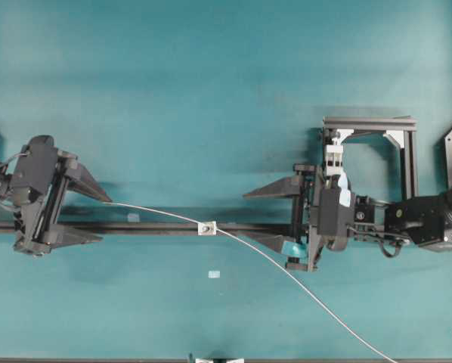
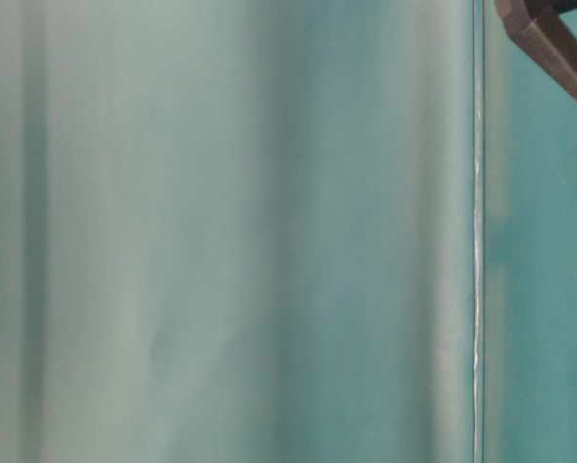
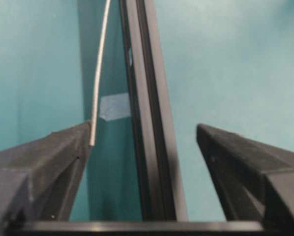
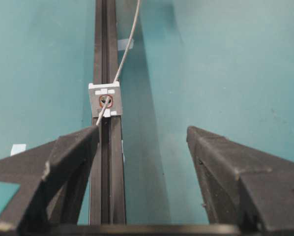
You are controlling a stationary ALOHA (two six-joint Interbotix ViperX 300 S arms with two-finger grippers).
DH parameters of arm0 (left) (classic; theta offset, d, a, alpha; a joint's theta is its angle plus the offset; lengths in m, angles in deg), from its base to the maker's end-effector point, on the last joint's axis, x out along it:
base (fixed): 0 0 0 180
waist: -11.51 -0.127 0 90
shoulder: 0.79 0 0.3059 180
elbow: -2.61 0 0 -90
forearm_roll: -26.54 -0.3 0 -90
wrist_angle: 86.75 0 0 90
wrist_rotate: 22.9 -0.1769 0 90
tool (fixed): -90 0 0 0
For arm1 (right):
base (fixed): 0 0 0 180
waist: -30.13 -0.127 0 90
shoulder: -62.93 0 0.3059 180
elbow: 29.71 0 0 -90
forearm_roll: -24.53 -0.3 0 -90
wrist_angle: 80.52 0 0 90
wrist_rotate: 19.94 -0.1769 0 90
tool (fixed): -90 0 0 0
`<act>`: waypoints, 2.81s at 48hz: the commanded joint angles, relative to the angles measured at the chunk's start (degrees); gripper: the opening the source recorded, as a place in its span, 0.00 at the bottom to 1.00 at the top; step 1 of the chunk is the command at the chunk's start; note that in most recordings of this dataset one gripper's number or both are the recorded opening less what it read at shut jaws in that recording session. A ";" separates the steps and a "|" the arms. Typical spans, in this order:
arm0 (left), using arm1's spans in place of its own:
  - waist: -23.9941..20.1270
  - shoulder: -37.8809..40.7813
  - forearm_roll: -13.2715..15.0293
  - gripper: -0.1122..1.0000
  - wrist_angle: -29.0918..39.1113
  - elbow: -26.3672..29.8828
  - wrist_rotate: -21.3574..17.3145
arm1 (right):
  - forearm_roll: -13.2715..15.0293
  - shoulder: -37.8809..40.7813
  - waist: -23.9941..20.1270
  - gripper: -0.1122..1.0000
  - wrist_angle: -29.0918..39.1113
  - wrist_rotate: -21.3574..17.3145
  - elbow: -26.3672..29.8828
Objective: Insert the wire through the hole in the metal fitting marked with a red label. (retake)
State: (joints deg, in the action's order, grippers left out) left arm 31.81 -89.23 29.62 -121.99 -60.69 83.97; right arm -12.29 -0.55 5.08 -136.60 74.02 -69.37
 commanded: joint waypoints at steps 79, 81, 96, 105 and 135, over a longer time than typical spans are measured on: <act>-14.50 -12.66 -0.18 0.81 3.69 0.79 -8.96 | 0.18 -10.28 4.83 0.81 -0.18 4.66 -4.48; -14.50 -12.66 -0.18 0.81 3.69 0.79 -8.96 | 0.18 -10.28 4.83 0.81 -0.18 4.57 -4.48; -14.24 -12.66 -0.18 0.81 3.69 1.58 -8.88 | 0.18 -10.28 4.83 0.81 3.08 4.39 -3.16; -13.45 -12.39 -0.18 0.81 3.60 2.02 -8.88 | 0.18 -10.28 4.75 0.81 4.22 4.39 -2.55; -11.16 -12.13 -0.18 0.81 3.69 2.46 -8.26 | 0.18 -10.28 4.22 0.81 4.31 4.31 -2.11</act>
State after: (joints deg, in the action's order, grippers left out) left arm 19.95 -101.19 29.53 -118.03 -59.46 75.54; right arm -12.29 -9.34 9.74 -132.12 78.41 -72.45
